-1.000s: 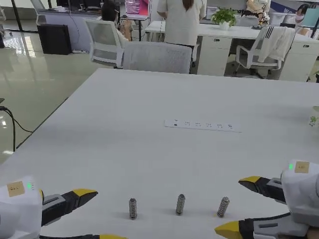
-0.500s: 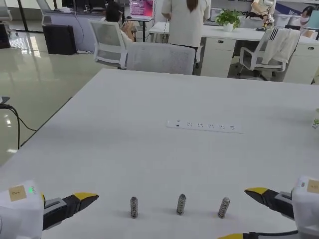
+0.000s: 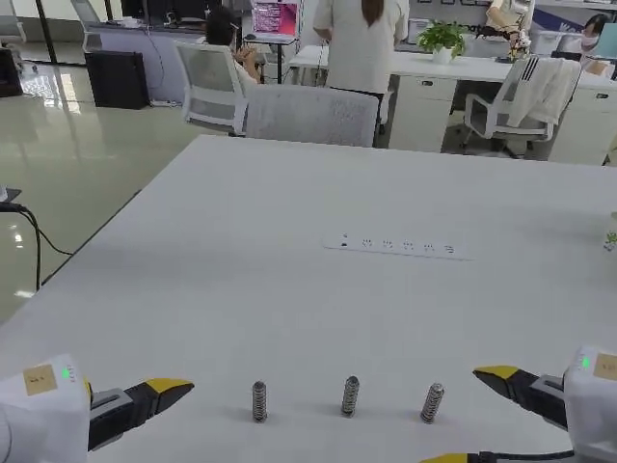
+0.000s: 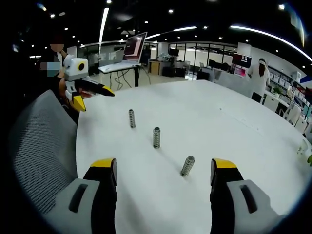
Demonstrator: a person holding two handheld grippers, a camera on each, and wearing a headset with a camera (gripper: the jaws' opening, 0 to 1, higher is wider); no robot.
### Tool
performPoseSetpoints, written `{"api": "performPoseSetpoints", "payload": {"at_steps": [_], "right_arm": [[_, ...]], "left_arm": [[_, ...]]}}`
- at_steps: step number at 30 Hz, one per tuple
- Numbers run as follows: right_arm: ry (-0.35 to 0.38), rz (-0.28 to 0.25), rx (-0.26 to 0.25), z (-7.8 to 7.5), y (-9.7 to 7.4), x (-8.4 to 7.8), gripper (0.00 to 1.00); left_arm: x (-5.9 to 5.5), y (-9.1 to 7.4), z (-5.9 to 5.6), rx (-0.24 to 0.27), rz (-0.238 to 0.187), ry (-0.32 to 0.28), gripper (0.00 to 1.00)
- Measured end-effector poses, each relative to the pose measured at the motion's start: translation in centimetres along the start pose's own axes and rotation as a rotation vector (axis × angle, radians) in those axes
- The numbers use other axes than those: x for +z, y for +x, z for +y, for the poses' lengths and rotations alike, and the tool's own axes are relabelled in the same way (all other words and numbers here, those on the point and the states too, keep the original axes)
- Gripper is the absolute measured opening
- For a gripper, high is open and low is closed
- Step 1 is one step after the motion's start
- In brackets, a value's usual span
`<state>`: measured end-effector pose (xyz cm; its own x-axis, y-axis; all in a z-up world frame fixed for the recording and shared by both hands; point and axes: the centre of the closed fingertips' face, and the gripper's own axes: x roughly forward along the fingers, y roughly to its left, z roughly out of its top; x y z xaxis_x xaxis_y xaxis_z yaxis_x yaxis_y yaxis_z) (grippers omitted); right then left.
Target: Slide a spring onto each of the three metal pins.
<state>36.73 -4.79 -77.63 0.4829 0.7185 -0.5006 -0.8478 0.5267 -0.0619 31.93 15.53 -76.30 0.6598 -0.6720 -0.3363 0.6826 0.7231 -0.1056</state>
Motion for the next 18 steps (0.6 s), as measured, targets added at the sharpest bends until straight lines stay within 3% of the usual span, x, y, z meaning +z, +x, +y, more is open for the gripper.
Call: {"api": "performPoseSetpoints", "payload": {"at_steps": [18], "right_arm": [[0.007, 0.010, -0.016, -0.63, -0.21, -0.81, 0.78]], "left_arm": [[-0.59, 0.47, -0.02, -0.006, 0.020, 0.000, 0.69]]}}
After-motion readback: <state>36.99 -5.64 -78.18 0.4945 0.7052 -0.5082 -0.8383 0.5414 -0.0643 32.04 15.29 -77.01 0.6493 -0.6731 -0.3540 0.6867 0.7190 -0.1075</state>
